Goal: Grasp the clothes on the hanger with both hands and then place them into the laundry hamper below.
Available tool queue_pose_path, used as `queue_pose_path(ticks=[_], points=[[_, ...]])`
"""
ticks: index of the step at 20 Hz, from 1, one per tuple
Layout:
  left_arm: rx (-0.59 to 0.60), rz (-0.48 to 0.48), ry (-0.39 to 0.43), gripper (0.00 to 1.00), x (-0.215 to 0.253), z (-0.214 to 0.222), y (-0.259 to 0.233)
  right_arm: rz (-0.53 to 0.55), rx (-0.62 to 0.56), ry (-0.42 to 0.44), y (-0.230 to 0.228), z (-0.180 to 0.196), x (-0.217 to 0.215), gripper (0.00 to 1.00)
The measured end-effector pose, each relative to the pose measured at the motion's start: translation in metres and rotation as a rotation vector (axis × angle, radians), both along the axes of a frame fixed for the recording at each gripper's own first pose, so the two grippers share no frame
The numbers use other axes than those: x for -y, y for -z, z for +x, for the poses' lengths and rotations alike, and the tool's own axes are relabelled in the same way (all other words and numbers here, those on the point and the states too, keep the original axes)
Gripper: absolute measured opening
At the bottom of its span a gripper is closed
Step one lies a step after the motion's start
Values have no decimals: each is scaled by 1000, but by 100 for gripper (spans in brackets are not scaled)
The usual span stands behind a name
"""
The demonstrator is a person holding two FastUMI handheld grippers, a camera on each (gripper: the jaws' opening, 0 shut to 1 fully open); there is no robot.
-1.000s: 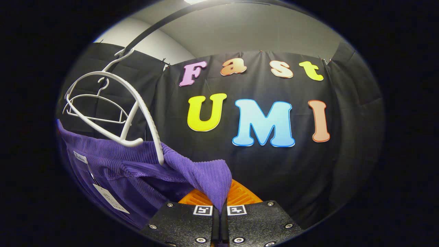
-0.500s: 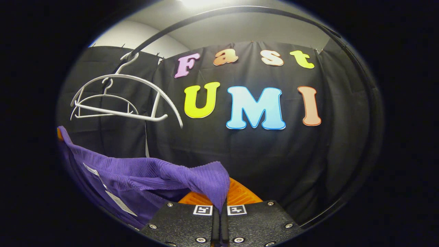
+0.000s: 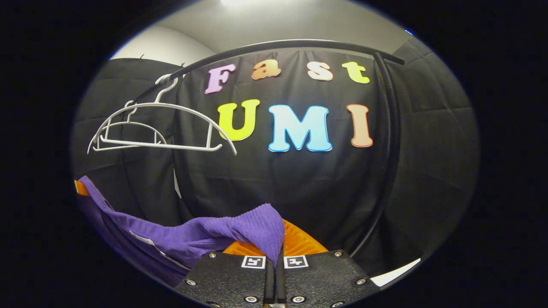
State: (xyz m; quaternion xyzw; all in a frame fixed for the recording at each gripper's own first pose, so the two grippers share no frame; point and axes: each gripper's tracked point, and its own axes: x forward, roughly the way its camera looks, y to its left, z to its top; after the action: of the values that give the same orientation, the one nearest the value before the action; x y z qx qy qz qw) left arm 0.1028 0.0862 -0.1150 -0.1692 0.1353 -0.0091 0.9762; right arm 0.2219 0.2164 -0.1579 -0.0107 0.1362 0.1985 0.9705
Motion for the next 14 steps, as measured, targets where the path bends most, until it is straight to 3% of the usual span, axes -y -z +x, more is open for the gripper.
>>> queue_pose_path(ticks=[2,3,8,12,14], points=[[-5,-43,84,0,16,-10,5,-3,-24,50,-3,-33,1,1],[-11,-52,125,6,21,-17,7,-13,-26,77,-5,-51,3,1],[-37,-3,314,6,34,-49,21,0,-35,179,-19,-130,6,0],[-73,23,319,6,35,-65,37,2,-80,199,-6,-165,6,2],[-118,-17,301,2,38,-72,55,10,-130,199,15,-180,4,2]])
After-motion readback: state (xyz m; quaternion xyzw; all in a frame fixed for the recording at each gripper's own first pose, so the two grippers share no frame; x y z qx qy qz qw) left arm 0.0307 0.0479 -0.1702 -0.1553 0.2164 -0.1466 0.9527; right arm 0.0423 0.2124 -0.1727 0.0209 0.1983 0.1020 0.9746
